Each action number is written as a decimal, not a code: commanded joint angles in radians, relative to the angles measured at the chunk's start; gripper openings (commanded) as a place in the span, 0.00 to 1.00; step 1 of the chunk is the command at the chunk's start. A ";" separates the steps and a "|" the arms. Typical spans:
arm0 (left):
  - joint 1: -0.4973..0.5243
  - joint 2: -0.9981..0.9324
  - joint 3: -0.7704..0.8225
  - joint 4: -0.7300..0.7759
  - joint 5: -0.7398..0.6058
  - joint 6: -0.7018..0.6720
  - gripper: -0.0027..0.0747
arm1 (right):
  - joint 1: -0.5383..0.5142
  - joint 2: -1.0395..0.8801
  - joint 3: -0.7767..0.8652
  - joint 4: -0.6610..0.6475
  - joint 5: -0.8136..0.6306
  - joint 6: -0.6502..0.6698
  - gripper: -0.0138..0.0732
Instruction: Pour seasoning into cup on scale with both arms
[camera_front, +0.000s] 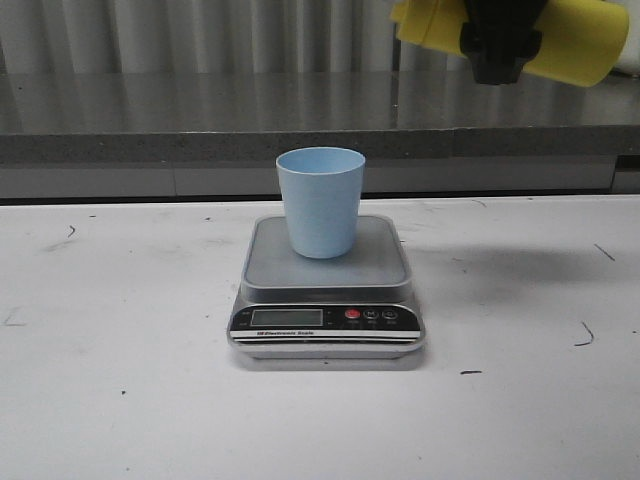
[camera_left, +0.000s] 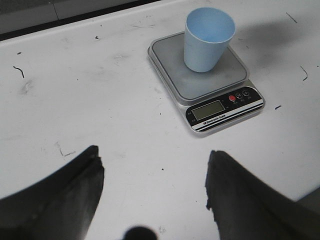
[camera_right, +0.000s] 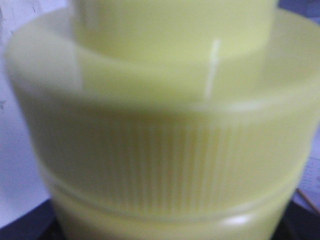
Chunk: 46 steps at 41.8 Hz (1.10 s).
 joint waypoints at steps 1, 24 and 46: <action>0.000 -0.005 -0.025 -0.009 -0.071 0.000 0.60 | 0.020 -0.013 -0.041 -0.187 -0.015 -0.003 0.60; 0.000 -0.005 -0.025 -0.009 -0.071 0.000 0.60 | 0.038 0.047 0.049 -0.438 -0.003 -0.020 0.60; 0.000 -0.005 -0.025 -0.009 -0.071 0.000 0.60 | 0.041 0.047 0.141 -0.650 -0.084 -0.020 0.60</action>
